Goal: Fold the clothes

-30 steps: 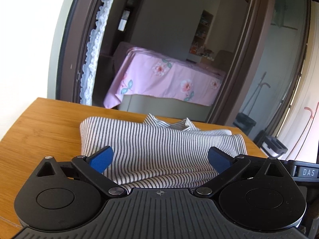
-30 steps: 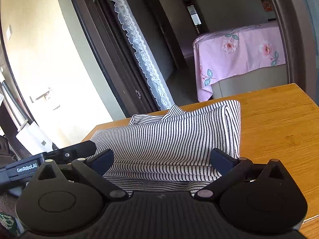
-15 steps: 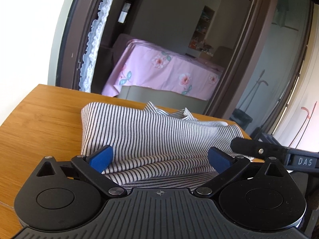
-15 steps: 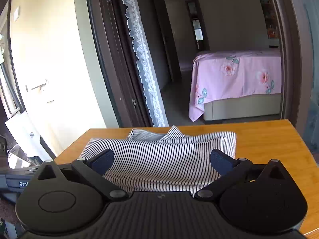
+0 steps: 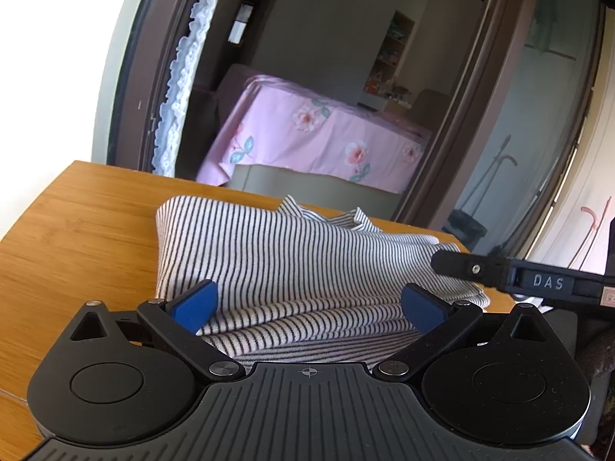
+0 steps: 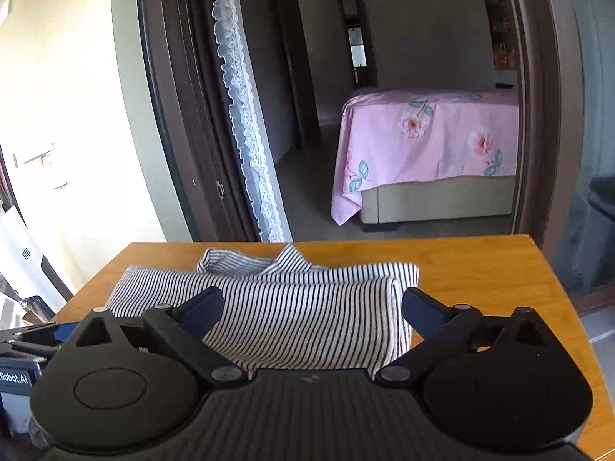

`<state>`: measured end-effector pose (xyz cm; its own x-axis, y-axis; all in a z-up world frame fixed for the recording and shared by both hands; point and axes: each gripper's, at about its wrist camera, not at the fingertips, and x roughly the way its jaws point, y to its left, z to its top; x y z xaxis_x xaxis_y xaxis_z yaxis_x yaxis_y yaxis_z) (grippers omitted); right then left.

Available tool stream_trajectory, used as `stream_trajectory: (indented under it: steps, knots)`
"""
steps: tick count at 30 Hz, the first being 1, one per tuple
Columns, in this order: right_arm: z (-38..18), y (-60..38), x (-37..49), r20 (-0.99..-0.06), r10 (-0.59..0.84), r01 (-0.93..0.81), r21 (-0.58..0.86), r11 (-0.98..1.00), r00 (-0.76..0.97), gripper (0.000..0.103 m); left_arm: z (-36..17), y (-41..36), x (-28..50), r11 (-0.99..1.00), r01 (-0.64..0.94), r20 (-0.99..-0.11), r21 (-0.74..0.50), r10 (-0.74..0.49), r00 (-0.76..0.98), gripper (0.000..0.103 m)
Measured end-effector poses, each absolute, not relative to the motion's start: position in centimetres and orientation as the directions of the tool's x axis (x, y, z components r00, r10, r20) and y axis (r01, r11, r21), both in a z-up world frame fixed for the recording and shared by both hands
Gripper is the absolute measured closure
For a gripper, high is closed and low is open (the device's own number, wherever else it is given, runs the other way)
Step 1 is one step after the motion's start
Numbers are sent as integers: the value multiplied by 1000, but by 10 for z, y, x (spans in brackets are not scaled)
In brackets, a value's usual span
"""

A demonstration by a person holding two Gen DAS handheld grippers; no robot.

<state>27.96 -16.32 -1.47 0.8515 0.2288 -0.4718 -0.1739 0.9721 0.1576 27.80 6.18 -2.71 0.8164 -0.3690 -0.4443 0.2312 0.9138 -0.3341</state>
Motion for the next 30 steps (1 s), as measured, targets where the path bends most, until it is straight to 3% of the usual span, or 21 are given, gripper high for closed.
stream_trajectory:
  steps: [2, 3, 9, 13, 17, 22, 26, 30]
  knots:
    - [-8, -161, 298, -499, 241, -192, 148, 970, 832, 43, -27, 62, 277, 913, 231, -444, -335, -370, 816, 0]
    - [-5, -160, 307, -513, 247, -201, 143, 969, 822, 46, -27, 62, 277, 913, 231, -443, -337, -370, 816, 0]
    - [3, -157, 355, -590, 221, -205, 96, 974, 776, 46, -17, 78, 283, 903, 206, -456, -378, -375, 807, 0]
    - [-3, -194, 355, -628, 251, -174, 184, 967, 737, 42, -7, 93, 289, 893, 180, -470, -413, -378, 797, 0]
    - [-30, -237, 354, -695, 298, -102, 309, 945, 655, 37, -11, 118, 326, 843, 145, -560, -518, -463, 687, 0]
    - [-59, -258, 358, -678, 460, -98, 500, 860, 573, 37, -15, 149, 372, 772, 74, -632, -632, -568, 527, 0]
    - [-65, -243, 385, -650, 558, -153, 571, 807, 517, 37, -28, 145, 393, 736, 83, -618, -672, -619, 484, 0]
    - [-64, -222, 411, -663, 544, -249, 492, 834, 514, 38, -33, 141, 405, 725, 130, -592, -677, -641, 489, 1]
